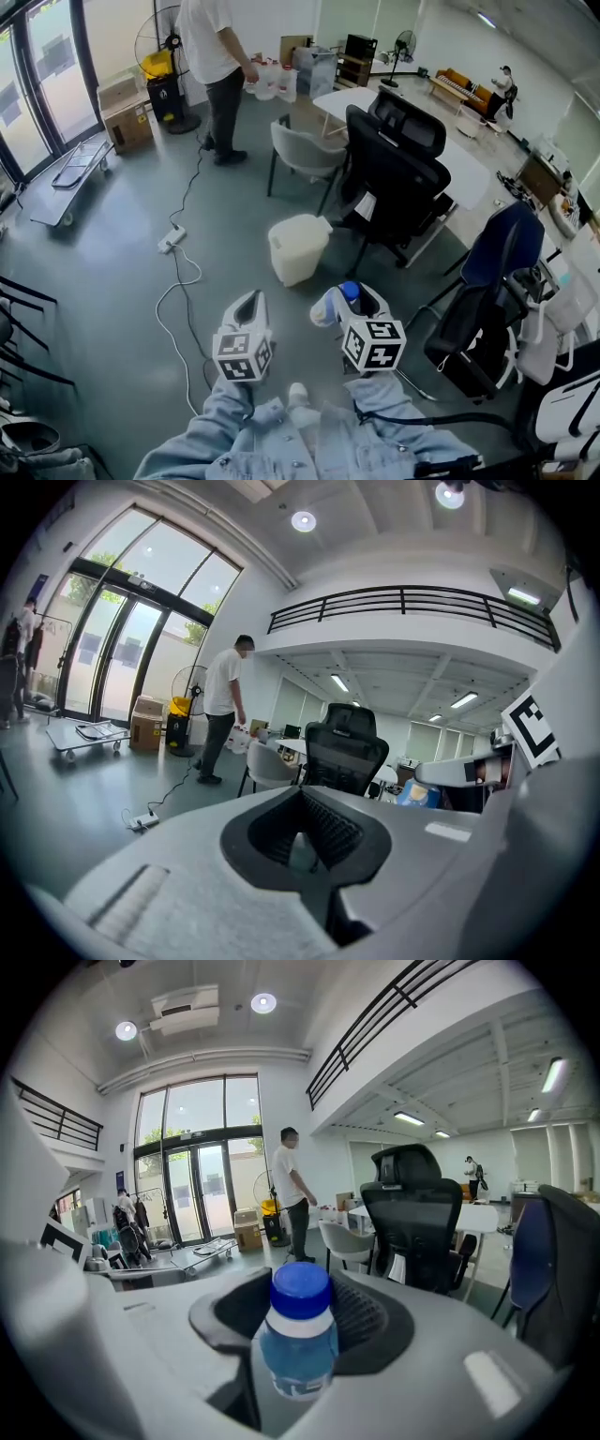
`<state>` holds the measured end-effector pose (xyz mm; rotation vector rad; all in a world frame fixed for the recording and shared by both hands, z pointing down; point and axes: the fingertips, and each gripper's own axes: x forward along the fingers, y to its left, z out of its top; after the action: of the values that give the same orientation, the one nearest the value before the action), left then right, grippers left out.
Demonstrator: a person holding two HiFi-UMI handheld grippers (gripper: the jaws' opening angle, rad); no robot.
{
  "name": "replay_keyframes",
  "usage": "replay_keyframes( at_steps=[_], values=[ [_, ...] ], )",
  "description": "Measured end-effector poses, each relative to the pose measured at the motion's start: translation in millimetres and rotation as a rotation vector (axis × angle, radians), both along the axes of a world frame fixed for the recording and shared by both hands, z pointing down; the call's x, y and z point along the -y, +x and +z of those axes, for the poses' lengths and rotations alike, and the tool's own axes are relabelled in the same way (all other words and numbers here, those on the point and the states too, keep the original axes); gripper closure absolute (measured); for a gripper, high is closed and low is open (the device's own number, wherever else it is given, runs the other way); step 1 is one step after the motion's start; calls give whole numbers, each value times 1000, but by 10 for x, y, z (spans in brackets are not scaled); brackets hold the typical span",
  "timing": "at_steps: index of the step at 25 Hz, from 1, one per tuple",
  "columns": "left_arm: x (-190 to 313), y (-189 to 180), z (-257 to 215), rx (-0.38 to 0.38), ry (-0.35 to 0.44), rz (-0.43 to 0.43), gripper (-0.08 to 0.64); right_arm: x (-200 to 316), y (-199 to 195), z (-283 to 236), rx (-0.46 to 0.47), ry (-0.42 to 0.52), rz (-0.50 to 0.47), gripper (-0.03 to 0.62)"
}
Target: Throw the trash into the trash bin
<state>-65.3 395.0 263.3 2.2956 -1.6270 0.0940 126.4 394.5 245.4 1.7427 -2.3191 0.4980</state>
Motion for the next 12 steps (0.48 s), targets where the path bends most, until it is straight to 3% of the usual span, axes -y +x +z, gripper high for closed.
replay_keyframes(
  at_steps=[12],
  values=[
    [934, 170, -23, 16, 11, -56, 552, 1067, 313, 72, 19, -19, -35, 396]
  ],
)
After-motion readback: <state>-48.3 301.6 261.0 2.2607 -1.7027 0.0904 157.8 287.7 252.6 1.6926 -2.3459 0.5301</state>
